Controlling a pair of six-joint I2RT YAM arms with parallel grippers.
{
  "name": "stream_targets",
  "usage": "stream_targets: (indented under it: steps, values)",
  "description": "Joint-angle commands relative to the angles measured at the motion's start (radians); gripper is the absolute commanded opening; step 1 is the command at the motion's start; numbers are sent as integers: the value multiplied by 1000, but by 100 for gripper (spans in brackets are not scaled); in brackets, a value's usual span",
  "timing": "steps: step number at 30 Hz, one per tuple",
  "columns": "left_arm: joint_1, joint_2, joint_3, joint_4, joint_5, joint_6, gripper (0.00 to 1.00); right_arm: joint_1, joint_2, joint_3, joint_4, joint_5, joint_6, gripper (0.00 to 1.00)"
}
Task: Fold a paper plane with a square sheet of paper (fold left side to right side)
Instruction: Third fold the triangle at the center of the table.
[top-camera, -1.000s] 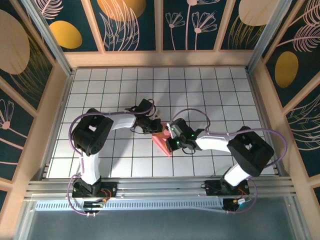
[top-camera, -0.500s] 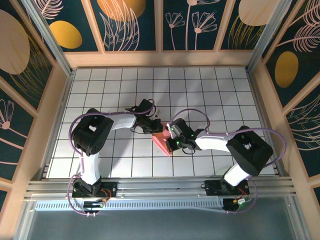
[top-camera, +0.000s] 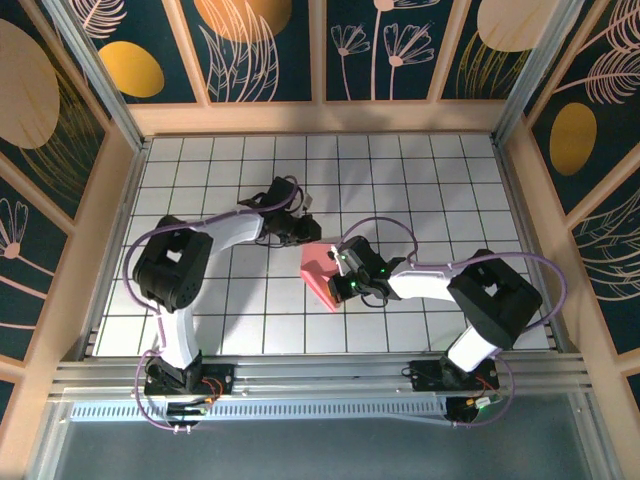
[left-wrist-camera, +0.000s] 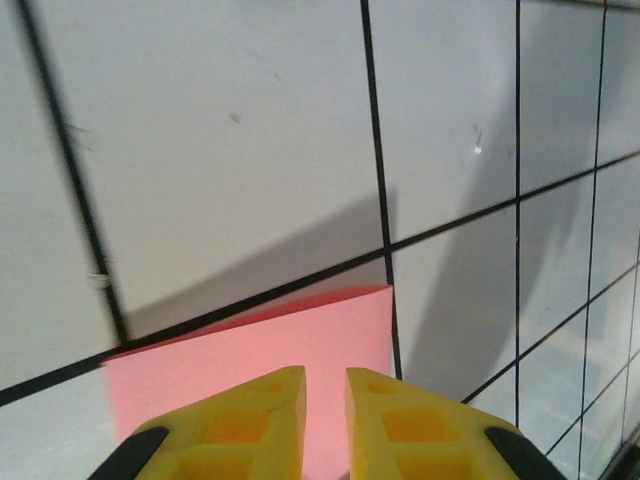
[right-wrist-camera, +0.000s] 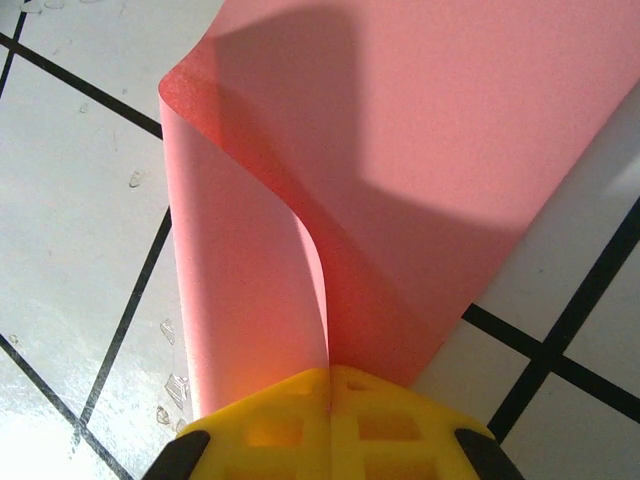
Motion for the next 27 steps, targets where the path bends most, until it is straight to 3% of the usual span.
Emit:
stream_targets:
  steps: [1, 11, 18, 27]
  values:
    - [10, -117, -80, -31, -53, 6, 15, 7, 47, -24, -71, 12, 6, 0]
    - [-17, -381, -441, 201, 56, -163, 9, 8, 49, -12, -80, 3, -1, 0]
    - [-118, -308, -398, 221, 67, -203, 9, 7, 54, -7, -94, 7, -2, 0]
    - [-148, -215, -368, 223, 41, -219, 8, 10, 55, 3, -110, 11, -9, 0]
